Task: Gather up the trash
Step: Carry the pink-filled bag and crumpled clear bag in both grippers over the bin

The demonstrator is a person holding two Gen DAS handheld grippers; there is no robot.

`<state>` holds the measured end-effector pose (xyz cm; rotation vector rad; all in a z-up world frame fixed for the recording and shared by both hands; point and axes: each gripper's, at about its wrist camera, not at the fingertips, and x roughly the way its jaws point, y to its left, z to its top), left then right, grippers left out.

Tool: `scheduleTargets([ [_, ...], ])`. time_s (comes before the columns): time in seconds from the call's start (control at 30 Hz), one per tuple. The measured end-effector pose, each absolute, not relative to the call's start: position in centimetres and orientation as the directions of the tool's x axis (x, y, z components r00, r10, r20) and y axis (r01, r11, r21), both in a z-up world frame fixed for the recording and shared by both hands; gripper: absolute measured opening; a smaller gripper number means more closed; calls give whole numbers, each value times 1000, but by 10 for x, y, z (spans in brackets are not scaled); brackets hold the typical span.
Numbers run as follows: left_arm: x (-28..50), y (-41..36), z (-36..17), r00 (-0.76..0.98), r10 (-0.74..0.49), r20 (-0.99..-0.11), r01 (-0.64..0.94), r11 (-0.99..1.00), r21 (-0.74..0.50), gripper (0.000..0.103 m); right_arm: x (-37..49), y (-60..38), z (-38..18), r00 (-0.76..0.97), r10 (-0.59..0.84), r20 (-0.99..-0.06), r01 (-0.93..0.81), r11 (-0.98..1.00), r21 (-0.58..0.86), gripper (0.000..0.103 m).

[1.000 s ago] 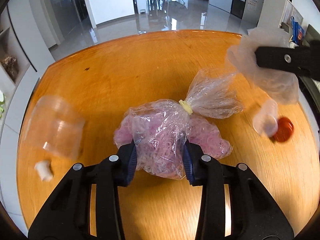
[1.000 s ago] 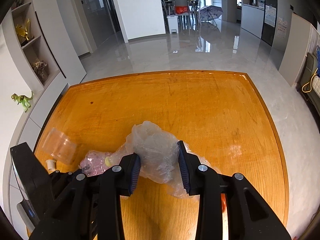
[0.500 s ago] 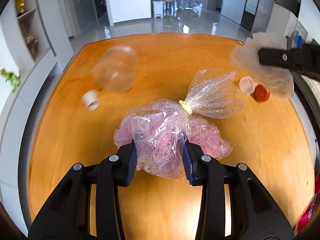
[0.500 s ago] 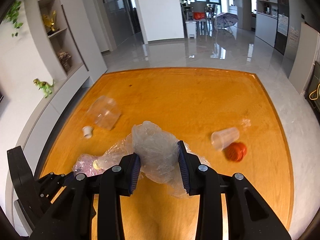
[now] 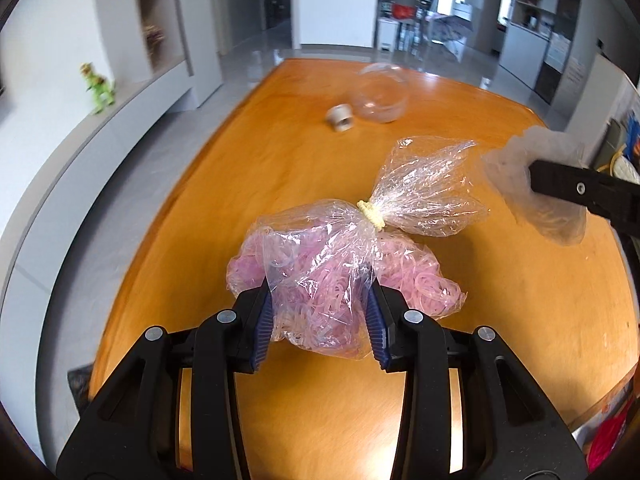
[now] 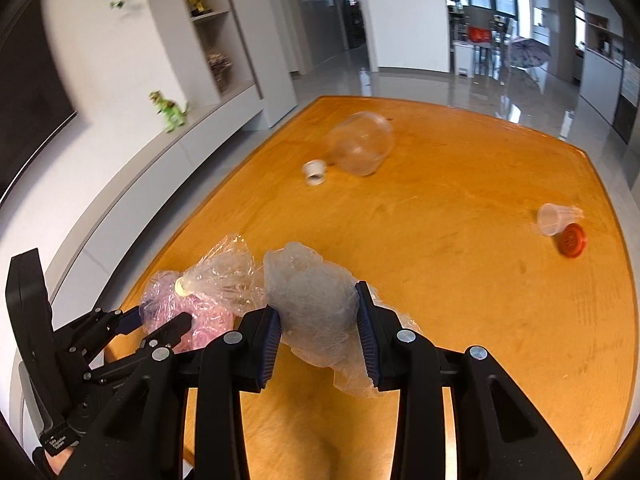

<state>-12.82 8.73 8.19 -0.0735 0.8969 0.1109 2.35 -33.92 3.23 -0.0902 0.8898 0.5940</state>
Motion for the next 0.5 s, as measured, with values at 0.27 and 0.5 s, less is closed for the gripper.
scheduleTargets([
  [0.27, -202, 147, 69, 601, 155, -784, -274, 961, -21, 40, -38, -264, 12, 361, 521, -773, -665, 725, 178, 37],
  [0.5, -275, 207, 55, 556, 235, -797, -435, 900, -38, 41, -100, -187, -6, 232, 556, -798, -804, 572, 165, 37],
])
